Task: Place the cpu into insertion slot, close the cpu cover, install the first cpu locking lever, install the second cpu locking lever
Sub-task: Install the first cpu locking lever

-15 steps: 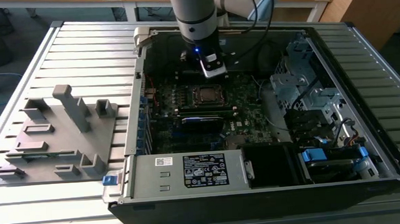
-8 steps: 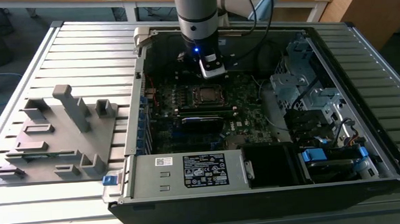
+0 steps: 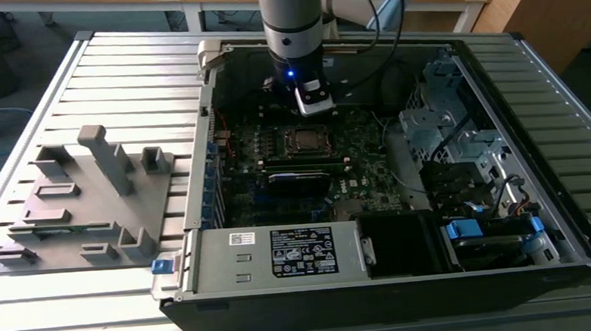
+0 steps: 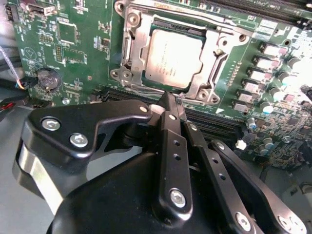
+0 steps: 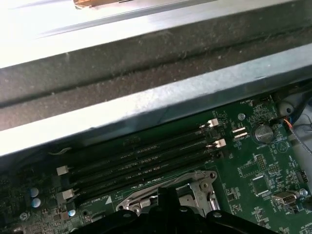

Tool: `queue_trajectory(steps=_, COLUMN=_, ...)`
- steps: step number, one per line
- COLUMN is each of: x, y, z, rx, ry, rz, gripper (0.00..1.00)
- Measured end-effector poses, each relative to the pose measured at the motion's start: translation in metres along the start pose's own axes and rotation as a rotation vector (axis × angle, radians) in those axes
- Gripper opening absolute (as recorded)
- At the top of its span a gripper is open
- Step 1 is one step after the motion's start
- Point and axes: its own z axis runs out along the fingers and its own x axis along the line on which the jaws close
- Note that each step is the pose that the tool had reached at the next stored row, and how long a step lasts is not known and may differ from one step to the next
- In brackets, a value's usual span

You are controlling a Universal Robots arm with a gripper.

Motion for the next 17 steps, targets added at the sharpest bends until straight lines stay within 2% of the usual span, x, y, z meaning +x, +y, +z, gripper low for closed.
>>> queue_trajectory(steps=2, x=-0.0017, y=0.0005, z=0.0002, rx=0.0089, ry=-0.0022, rz=-0.001, gripper=0.10)
queue_trajectory(steps=5, x=-0.0049, y=0.0019, z=0.0008, rx=0.0285, ry=-0.0068, rz=-0.004, gripper=0.10)
queue_trajectory(steps=10, x=-0.0078, y=0.0034, z=0.0014, rx=0.0740, ry=-0.0203, rz=-0.011, gripper=0.10)
queue_trajectory(steps=13, x=-0.0078, y=0.0034, z=0.0014, rx=0.0855, ry=-0.0237, rz=-0.015, gripper=0.10)
queue_trajectory(steps=17, x=-0.0078, y=0.0034, z=0.0013, rx=0.0875, ry=-0.0241, rz=-0.016, gripper=0.10)
